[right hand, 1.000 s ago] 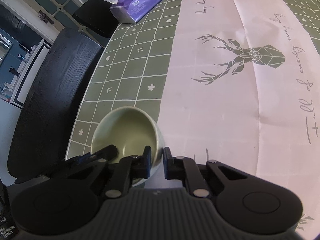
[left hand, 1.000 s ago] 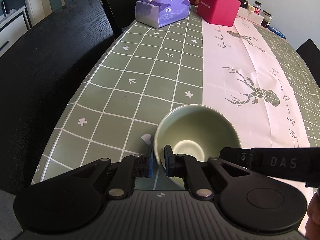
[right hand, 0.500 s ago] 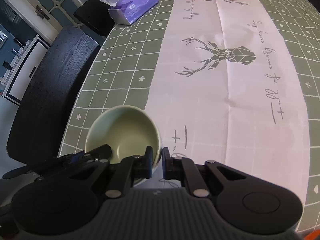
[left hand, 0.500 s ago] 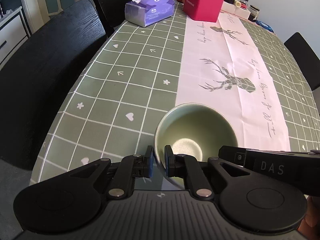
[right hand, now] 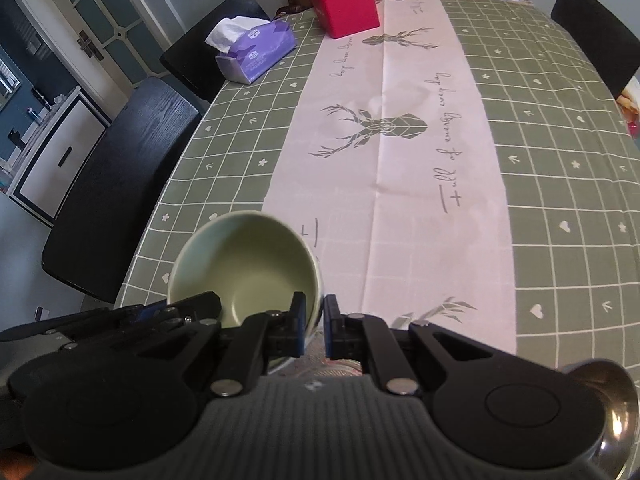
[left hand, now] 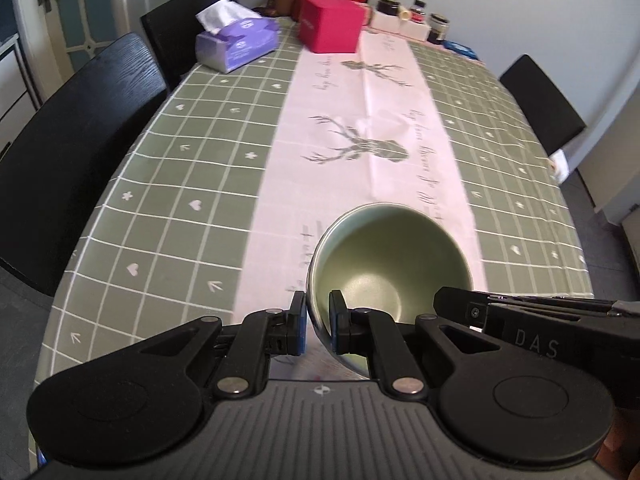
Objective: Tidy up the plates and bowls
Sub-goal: 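Lift the pale green bowl and carry it over the blue bowl, then lower the pale green bowl into the blue bowl and open both grippers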
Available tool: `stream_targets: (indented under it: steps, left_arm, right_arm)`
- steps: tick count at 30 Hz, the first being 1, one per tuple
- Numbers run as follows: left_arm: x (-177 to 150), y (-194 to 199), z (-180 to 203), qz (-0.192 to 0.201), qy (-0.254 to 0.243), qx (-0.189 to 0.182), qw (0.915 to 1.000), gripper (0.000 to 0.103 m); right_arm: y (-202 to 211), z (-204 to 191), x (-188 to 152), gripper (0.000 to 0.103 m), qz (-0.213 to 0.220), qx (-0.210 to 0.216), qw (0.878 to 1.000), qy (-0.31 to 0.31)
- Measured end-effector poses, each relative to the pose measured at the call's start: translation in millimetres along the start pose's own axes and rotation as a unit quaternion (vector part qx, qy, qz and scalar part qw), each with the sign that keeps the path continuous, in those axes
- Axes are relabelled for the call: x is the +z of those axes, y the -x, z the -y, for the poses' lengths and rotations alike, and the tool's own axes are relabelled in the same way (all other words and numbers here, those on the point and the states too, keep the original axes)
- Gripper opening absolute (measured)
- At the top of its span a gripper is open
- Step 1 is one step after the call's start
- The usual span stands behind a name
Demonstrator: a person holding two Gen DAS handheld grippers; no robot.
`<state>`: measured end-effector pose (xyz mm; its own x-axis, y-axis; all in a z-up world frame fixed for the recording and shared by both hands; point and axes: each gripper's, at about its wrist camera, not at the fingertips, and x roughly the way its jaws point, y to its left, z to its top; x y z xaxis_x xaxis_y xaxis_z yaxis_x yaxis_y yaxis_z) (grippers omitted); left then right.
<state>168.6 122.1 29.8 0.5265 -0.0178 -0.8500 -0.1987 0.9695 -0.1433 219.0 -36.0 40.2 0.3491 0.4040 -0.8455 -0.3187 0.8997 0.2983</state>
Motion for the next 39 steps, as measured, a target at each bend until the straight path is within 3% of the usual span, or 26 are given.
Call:
stream_targets:
  steps: [10,19,24,39]
  left_arm:
    - [-26.5,27.6,77.5,0.002,-0.052,-0.058,0.9970,0.012]
    - [-48.4,21.1,144.8,-0.027,-0.103,-0.116,0.9876,0.013]
    - [-60.2,10.4,161.3,-0.053,-0.116,-0.134,0.9827,0.013]
    - [-71.1,-25.5,172.5,-0.106,-0.130,-0.115,0.9791,0.013]
  right_arm:
    - [76.2,65.2,-40.8,0.006,0.045,-0.027,0.998,-0.044]
    - [117.1,130.3,-74.9,0.006,0.062,-0.070,0.991,-0.101]
    - [121.2,154.6,-88.4,0.006,0.056,-0.081,0.988,-0.119]
    - [89.7,176.5,-102.0,0.006,0.017,-0.084,0.987,-0.134]
